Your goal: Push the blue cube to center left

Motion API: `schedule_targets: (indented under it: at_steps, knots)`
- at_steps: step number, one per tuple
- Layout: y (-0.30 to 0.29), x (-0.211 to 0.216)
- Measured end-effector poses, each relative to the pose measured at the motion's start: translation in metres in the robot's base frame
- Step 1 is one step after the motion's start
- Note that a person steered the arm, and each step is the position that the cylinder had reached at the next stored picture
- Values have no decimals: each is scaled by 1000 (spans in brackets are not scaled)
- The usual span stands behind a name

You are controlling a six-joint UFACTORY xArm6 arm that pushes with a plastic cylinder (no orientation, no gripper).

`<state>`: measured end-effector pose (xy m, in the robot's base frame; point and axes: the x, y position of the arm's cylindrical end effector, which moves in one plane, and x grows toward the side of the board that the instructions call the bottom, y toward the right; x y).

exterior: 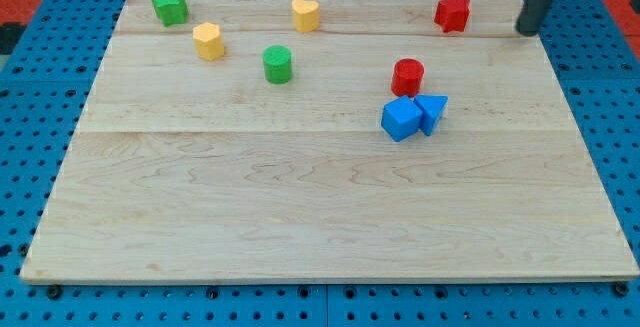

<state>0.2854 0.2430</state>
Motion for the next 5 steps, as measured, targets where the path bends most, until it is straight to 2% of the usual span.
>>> schedule_targets:
  at_steps: [1, 4, 5]
  knots:
    - [-74, 16]
    - [-69, 16]
    - [-111, 17]
